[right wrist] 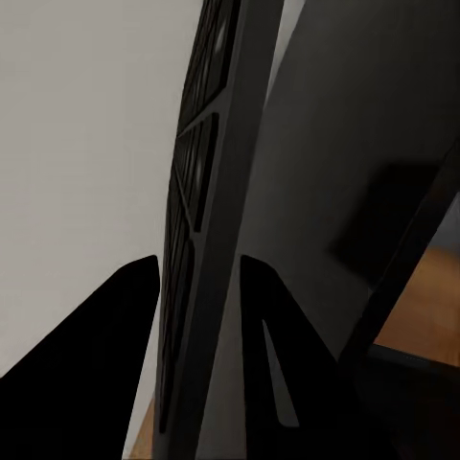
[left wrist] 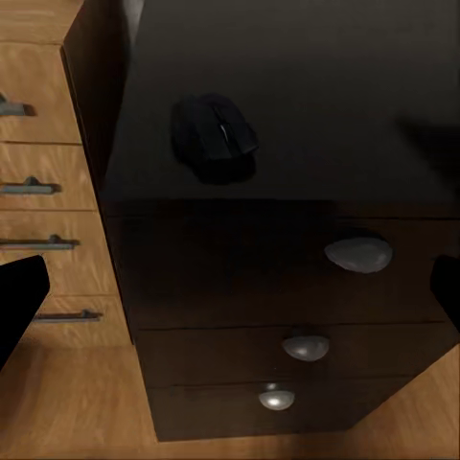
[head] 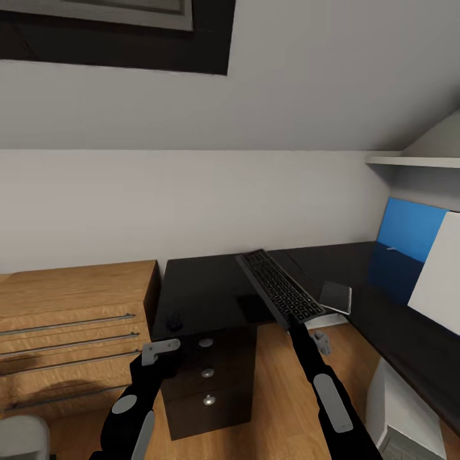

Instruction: In the bedroom, organize the workspace by keeping the computer under the desk, ensuring the monitor is on the desk, placing the keyboard on the desk next to the monitor, placing the mouse on the desk next to the keyboard, moving the folder from the swivel chair onto the desk next to the mouse, stacking the notebook on top of the folder with the pen on top of the notebook, and positioning the swivel chair next to the desk.

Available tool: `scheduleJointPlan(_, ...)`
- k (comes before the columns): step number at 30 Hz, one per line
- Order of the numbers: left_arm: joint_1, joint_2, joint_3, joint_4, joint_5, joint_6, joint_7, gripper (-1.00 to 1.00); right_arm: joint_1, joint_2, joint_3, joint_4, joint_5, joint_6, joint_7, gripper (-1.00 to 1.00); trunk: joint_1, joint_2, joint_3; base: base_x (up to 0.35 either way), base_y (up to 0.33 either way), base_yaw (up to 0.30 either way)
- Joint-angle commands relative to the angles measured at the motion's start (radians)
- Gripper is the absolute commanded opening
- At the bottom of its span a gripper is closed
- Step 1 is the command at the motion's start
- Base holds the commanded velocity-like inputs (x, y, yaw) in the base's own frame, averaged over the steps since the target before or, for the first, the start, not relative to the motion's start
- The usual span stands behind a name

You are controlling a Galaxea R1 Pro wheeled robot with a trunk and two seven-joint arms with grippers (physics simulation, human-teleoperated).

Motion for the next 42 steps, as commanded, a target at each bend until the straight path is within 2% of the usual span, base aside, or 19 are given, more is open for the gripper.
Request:
scheduleJointPlan(1,-0.001,0.000,-0.001,-0.001,0.002,0.005,0.006,1.00,-0.001,0.001,-0.003,0.000,-0.011,0.003,0.005,-1.00,0.000,-0.001,-0.001,-0.025,0.026,0.000)
scheduleJointPlan(8,-0.001,0.000,-0.001,0.000,0.002,0.006,0.006,1.00,-0.001,0.002,-0.001,0.001,-0.012,-0.007,0.004,-1.00,0.000,-0.001,-0.001,-0.008,0.008,0.000)
scheduleJointPlan(12,-0.001,0.001,0.002,0.003,-0.001,0.005,0.007,1.00,-0.001,0.030,-0.002,0.000,-0.008,-0.012,0.004,-1.00,0.000,-0.001,0.001,0.000,0.000,0.004)
scheduleJointPlan(18,-0.001,0.001,0.006,0.004,-0.002,0.004,0.009,1.00,-0.001,0.033,0.000,0.000,-0.006,-0.024,0.007,-1.00,0.000,-0.001,0.010,-0.036,-0.037,0.132)
scheduleJointPlan(25,-0.001,0.000,0.006,0.003,-0.003,0.005,0.009,1.00,0.014,0.033,0.074,-0.009,-0.004,-0.024,-0.016,-1.00,0.000,-0.001,0.013,-0.243,-0.160,0.090)
scheduleJointPlan(32,-0.001,0.001,0.013,0.002,-0.003,0.004,0.011,1.00,0.016,0.033,0.085,-0.009,-0.006,-0.022,-0.023,-1.00,0.000,-0.001,0.015,-0.097,-0.035,0.021)
scheduleJointPlan(42,-0.001,0.000,0.014,0.002,-0.003,0.004,0.011,1.00,0.017,0.033,0.089,-0.006,-0.009,-0.023,-0.023,-1.00,0.000,-0.001,0.026,-0.001,0.000,0.147)
